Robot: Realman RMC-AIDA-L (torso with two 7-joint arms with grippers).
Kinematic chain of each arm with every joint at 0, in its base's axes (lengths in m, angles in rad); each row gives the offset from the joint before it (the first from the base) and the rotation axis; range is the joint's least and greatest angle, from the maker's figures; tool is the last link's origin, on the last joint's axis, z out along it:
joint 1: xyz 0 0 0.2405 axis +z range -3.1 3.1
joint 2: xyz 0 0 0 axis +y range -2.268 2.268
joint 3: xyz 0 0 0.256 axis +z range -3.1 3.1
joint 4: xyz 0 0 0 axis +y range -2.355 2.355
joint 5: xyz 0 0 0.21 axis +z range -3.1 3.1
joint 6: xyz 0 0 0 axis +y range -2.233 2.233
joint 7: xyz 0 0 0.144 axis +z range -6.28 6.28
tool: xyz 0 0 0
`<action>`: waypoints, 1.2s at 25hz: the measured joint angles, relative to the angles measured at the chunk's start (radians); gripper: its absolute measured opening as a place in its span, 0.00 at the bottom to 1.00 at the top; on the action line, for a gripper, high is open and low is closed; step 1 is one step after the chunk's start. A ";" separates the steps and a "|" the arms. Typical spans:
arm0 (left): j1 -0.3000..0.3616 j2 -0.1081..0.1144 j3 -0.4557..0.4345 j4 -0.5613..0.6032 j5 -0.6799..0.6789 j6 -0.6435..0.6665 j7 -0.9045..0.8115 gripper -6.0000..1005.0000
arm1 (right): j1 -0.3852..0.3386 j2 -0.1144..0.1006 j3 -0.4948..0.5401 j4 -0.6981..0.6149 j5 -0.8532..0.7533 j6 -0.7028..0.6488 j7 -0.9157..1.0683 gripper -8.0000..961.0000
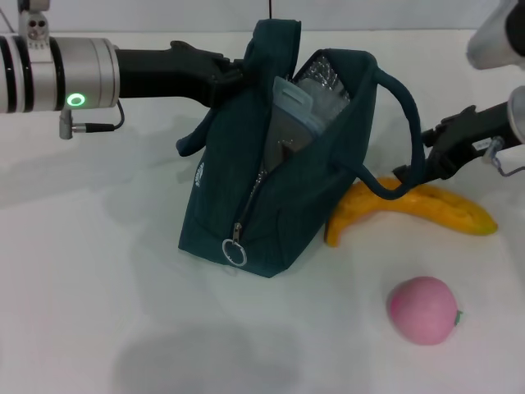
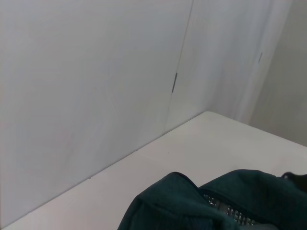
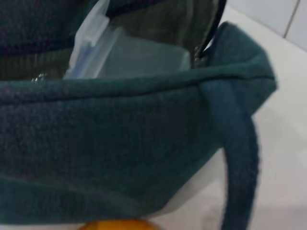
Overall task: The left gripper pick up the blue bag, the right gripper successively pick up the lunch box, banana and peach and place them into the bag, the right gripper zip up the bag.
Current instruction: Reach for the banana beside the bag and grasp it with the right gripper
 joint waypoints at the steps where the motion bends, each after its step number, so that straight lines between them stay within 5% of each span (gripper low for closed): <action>1: -0.001 0.000 0.000 0.000 0.000 0.000 0.000 0.12 | 0.010 0.000 -0.006 0.013 -0.006 -0.001 0.001 0.74; 11: -0.009 -0.003 0.003 0.001 0.000 -0.015 0.000 0.12 | 0.065 0.000 -0.050 0.088 -0.021 0.003 0.004 0.77; 30: -0.009 0.003 0.000 0.001 0.000 -0.016 0.000 0.12 | 0.034 0.000 0.006 -0.014 0.017 -0.117 -0.020 0.78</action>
